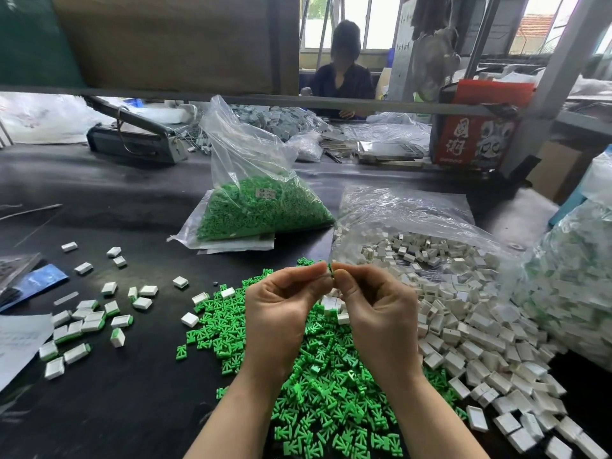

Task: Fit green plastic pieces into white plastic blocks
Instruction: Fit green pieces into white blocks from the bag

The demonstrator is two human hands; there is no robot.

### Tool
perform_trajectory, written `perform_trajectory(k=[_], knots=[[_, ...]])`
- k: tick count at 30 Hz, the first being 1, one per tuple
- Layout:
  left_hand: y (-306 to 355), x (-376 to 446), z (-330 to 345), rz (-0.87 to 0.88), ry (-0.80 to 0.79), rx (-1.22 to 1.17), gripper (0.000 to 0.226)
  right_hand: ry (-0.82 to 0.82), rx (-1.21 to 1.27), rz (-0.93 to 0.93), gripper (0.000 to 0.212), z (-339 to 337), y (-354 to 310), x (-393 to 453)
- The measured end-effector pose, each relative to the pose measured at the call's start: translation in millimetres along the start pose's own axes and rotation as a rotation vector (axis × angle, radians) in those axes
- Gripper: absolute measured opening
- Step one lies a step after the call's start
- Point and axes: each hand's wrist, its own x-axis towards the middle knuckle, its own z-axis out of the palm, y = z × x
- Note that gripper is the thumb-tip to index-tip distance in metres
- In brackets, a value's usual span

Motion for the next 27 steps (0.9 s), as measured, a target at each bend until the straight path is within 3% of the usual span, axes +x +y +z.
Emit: perform_trajectory(k=[10,27], knots=[[2.4,-1.7,0.2,0.051,0.0,0.086,0.023,0.014,0.112,0.064,0.022,3.8,1.1,-1.8],[1.6,-0.1,4.2,0.033,0.018,0.041,0.024,-0.027,0.035,0.088,0.018,3.0,2.5,1.9]])
